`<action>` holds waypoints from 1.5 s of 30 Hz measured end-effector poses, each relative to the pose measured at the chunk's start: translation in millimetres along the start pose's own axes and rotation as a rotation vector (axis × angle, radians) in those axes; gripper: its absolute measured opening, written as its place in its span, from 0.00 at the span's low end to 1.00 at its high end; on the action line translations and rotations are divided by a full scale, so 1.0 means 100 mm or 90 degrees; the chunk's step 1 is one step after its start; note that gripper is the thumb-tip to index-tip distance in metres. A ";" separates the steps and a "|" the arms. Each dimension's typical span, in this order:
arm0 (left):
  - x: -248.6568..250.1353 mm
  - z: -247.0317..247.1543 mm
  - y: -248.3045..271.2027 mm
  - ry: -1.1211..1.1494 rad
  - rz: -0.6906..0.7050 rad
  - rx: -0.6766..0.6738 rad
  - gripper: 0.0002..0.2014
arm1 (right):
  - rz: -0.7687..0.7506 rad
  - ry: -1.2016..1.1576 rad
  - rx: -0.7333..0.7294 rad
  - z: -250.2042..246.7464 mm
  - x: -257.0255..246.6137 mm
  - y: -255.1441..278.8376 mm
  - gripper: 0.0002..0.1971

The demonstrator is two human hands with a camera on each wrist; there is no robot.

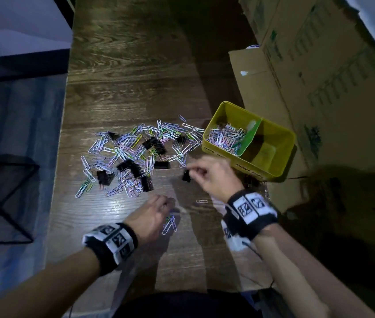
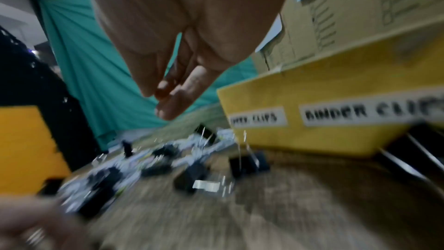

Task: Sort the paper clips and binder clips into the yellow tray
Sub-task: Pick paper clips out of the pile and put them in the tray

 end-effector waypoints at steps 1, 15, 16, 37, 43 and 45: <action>0.06 0.03 0.03 -0.003 0.008 -0.004 0.23 | 0.030 0.005 -0.063 0.20 0.05 0.10 0.11; -0.02 0.23 0.52 0.212 -0.266 -0.004 0.25 | 0.120 0.116 -0.213 1.39 -0.07 0.64 0.41; 0.04 0.23 0.44 0.211 -0.260 -0.001 0.29 | 0.118 0.112 -0.211 1.43 -0.11 0.64 0.44; 0.01 0.10 0.20 0.035 -0.129 -0.038 0.19 | 0.243 -0.022 -0.132 1.46 -0.06 0.46 0.12; -0.04 0.16 0.20 0.053 -0.121 -0.025 0.25 | 0.270 -0.085 -0.079 1.34 0.00 0.41 0.11; -0.14 0.18 0.20 0.070 -0.122 -0.009 0.18 | 0.283 -0.129 -0.070 1.31 0.02 0.43 0.09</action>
Point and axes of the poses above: each hand's wrist, its own y-axis away from the middle knuckle, its own z-axis out of the palm, x = y × z, the point moved 4 cm from there along -y, towards the middle knuckle, and after that the axes turned 5 degrees about -x, right-handed, at the moved point
